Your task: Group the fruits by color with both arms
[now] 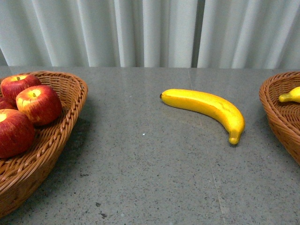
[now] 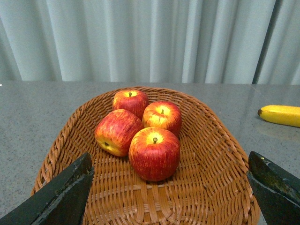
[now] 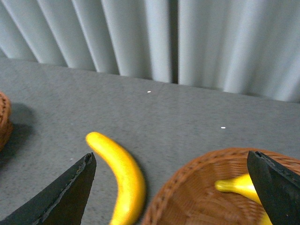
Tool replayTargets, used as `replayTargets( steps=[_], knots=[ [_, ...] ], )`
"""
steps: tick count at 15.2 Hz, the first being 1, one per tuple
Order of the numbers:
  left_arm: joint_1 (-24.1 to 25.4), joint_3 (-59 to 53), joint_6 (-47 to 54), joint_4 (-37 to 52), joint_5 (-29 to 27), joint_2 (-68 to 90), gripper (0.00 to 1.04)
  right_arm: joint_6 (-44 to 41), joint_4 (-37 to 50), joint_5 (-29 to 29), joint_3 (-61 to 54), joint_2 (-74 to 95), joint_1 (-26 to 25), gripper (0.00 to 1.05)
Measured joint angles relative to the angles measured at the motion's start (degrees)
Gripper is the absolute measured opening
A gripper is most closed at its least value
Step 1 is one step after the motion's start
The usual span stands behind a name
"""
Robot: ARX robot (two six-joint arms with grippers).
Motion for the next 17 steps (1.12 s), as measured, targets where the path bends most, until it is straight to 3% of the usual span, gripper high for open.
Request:
replayTargets(
  steps=[2,6,10,17],
  knots=[
    [0.0,0.0,0.0,0.0,0.0,0.0,0.98,1.0,0.8,2.8,5.1,7.7,9.3,0.98],
    [0.0,0.0,0.0,0.0,0.0,0.0,0.98,-3.8,-4.2,4.3,17.2,22.3,20.9,0.98],
    [0.0,0.0,0.0,0.0,0.0,0.0,0.98,-9.2,-8.3,7.0,23.5,30.1,22.1,0.98],
    [0.0,0.0,0.0,0.0,0.0,0.0,0.98,-15.4,-22.1,10.1,33.6,38.9,17.3,0.98]
  ],
)
